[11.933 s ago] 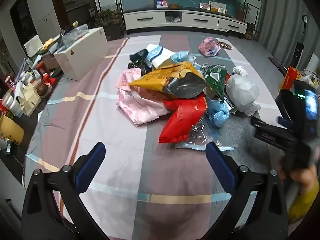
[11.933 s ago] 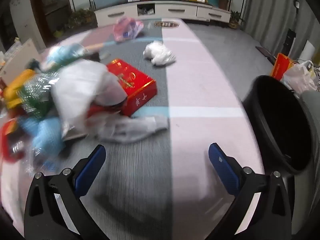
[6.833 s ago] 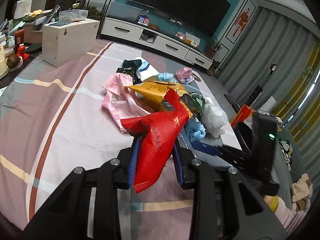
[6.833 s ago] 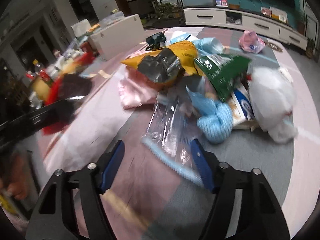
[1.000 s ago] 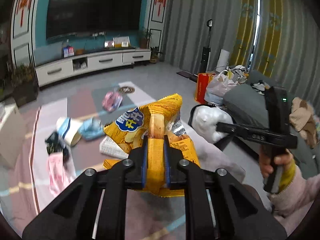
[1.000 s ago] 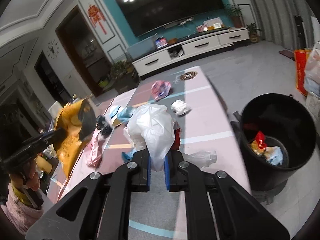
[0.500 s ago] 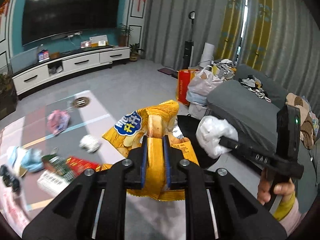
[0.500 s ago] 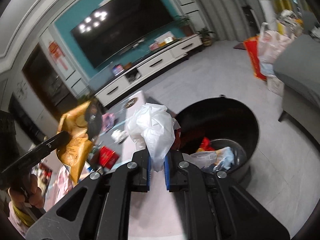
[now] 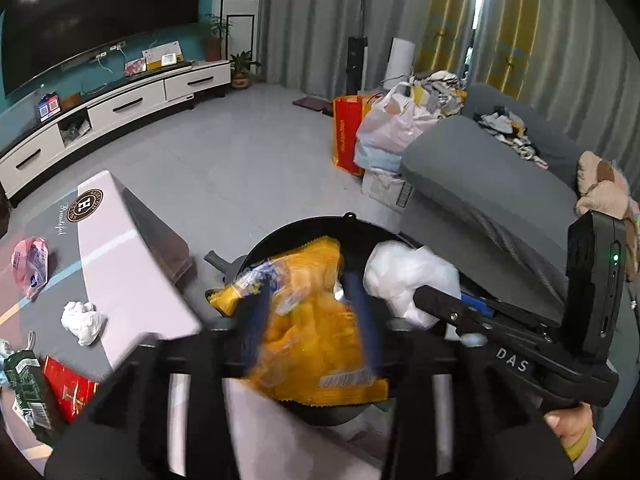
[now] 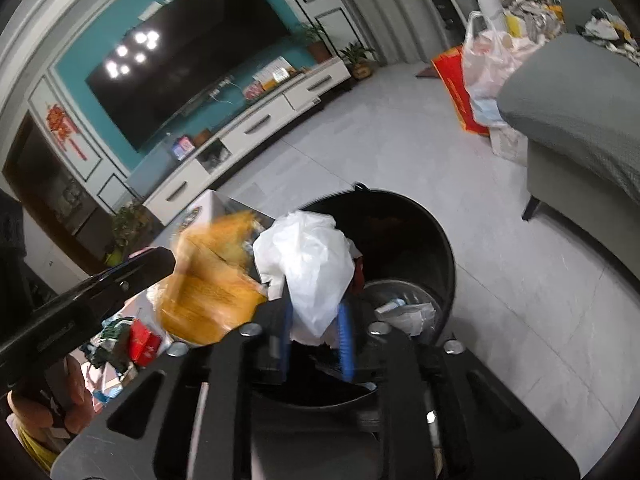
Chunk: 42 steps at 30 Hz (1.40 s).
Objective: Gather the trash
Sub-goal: 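Carry both bags over the black bin and open both tools, then move both open tools back toward the table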
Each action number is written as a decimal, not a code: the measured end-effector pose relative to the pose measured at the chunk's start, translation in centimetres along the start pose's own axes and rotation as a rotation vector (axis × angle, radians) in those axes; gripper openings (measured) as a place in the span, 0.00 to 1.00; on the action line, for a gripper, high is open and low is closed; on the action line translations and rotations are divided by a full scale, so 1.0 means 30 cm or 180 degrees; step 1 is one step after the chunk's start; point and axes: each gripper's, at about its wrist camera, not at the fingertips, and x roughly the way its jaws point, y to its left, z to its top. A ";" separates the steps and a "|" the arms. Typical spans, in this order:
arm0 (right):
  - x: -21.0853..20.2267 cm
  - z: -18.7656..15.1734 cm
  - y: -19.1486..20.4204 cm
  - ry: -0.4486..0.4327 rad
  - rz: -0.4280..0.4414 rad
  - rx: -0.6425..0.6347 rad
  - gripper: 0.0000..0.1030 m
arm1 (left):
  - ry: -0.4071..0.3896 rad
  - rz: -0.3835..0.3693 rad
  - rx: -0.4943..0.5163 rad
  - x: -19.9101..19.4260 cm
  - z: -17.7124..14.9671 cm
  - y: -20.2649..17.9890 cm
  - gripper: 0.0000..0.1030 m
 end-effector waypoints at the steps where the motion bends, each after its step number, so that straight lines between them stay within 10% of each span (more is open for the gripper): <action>1: 0.002 -0.001 -0.011 -0.0001 0.0003 0.0035 0.42 | 0.0017 -0.0013 -0.0003 0.011 -0.003 -0.003 0.54; 22: -0.099 -0.165 0.164 0.0407 0.0215 -0.0326 0.51 | -0.0132 0.0295 -0.0568 -0.439 -0.387 0.182 0.81; 42: -0.046 -0.458 0.713 0.1074 0.0835 -0.1642 0.52 | -0.0175 0.1560 -0.2166 -0.897 -0.915 0.662 0.84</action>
